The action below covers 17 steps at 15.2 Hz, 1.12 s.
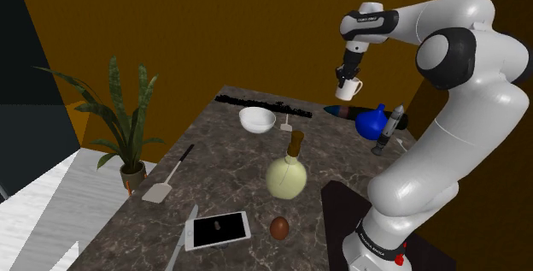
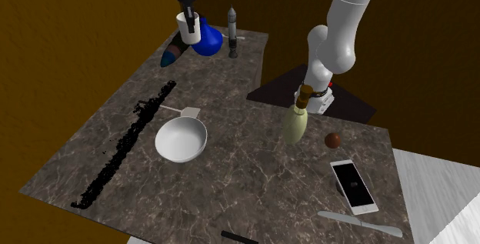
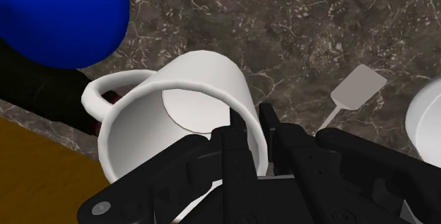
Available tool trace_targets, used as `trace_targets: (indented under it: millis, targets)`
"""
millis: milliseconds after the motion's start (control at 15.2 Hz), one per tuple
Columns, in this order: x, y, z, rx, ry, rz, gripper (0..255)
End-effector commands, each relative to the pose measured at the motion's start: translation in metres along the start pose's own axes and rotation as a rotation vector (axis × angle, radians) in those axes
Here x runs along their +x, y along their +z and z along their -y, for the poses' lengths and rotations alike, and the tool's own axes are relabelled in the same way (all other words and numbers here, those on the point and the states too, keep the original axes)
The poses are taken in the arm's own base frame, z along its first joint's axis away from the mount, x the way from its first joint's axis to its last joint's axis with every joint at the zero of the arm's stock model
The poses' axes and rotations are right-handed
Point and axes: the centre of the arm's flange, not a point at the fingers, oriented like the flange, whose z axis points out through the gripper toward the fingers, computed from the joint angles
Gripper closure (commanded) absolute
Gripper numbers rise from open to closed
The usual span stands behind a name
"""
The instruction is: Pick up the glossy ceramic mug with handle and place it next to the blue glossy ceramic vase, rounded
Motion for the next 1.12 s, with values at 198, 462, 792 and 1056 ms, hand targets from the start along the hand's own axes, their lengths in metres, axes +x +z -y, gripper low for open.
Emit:
trace_targets:
  millis: [198, 462, 792, 1056]
  targets:
    - [-0.002, 0.026, 0.001, 0.0, 0.0, -0.001, 255]
    - [-0.003, 0.047, 0.002, 0.0, 0.0, -0.001, 255]
    - [-0.004, 0.074, 0.003, 0.0, 0.0, -0.001, 255]
    - [-0.005, 0.095, 0.004, 0.0, 0.0, -0.001, 255]
